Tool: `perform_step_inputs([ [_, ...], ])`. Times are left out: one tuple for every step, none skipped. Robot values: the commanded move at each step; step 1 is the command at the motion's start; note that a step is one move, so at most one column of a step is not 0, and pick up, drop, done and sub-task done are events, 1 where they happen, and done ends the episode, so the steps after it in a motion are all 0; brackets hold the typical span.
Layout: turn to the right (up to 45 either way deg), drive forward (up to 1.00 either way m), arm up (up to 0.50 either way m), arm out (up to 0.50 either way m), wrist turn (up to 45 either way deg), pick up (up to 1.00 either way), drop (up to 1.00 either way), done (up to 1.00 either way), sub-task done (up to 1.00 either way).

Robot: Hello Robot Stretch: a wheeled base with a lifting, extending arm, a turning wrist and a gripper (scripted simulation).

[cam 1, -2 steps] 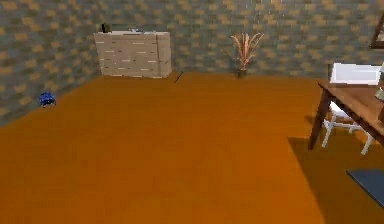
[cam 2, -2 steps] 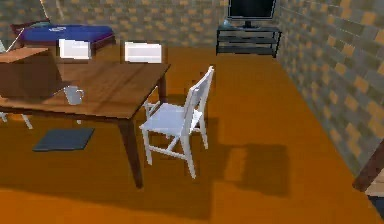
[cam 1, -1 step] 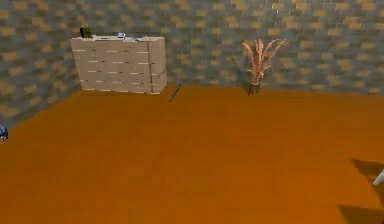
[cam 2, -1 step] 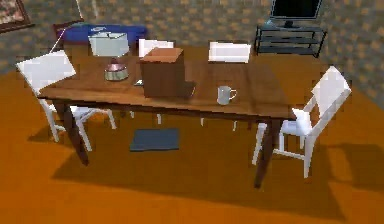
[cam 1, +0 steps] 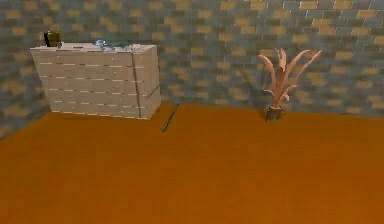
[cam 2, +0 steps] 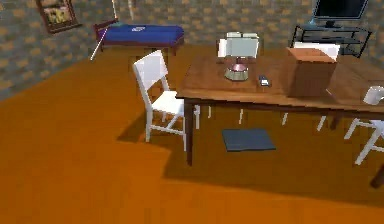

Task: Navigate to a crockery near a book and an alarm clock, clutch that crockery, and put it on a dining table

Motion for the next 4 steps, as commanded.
perform_step_inputs([
  [0.0, 1.0, 0.0, 0.0, 0.0, 0.0, 0.0, 0.0, 0.0],
  [0.0, 0.85, 0.0, 0.0, 0.0, 0.0, 0.0, 0.0, 0.0],
  [-45.0, 0.0, 0.0, 0.0, 0.0, 0.0, 0.0, 0.0, 0.0],
  [-45.0, 0.0, 0.0, 0.0, 0.0, 0.0, 0.0, 0.0, 0.0],
])
